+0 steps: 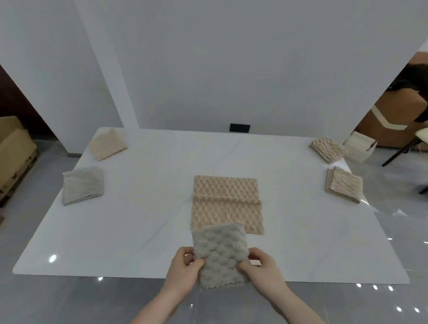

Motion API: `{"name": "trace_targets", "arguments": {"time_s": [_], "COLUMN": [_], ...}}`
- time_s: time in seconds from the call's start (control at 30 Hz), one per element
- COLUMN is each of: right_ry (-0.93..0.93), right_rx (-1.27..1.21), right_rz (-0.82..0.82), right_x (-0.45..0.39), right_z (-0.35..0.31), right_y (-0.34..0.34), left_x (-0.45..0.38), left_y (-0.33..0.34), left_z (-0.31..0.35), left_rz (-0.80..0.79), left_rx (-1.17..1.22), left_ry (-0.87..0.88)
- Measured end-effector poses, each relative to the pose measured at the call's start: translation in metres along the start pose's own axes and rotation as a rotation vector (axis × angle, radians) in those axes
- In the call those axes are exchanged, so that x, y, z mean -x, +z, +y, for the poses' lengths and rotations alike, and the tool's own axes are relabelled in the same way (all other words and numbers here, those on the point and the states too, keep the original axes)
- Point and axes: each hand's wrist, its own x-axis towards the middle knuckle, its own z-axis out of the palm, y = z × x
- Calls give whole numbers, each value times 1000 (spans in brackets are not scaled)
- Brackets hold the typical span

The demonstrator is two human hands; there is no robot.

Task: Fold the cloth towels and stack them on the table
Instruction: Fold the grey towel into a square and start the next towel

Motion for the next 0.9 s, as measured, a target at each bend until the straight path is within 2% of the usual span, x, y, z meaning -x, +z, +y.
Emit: {"name": "trace_targets", "arguments": {"time_s": [0.43, 0.9], "right_ry": [10, -23], "right_rx": [-157, -2], "right_rz": [-17, -136], "right_x": [-8, -66], "right_z": [5, 50], "right_y": [-91, -286], "left_x": [11, 21], "left_y": [77, 275], "left_z": [50, 58], "left_rz": [-96, 41], "left_rx": [-21, 55], "left_ry": [69, 6]}}
